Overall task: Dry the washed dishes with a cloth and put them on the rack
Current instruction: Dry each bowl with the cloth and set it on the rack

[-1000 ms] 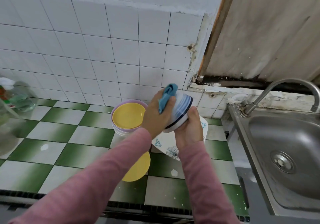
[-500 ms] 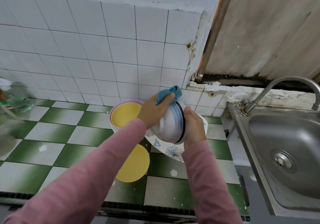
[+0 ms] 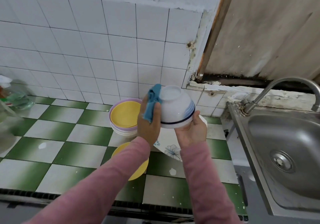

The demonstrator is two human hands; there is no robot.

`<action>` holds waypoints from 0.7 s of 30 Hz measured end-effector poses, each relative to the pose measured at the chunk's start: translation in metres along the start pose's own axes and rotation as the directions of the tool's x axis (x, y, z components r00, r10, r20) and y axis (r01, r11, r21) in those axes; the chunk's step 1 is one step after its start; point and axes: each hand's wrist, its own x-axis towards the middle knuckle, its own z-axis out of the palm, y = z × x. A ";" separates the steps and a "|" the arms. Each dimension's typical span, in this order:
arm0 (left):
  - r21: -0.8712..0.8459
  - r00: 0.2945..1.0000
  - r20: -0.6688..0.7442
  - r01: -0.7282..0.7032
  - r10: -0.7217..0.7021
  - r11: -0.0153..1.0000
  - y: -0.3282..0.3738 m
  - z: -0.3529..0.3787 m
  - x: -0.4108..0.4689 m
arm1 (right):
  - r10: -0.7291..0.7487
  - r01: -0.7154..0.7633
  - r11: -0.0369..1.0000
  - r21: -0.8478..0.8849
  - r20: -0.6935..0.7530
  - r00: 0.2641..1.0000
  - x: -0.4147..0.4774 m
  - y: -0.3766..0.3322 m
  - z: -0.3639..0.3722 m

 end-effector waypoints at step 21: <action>0.133 0.959 0.282 -0.002 -0.035 0.991 -0.003 -0.022 0.003 | 0.179 -0.137 0.822 -0.553 0.023 0.984 0.008 -0.014 0.011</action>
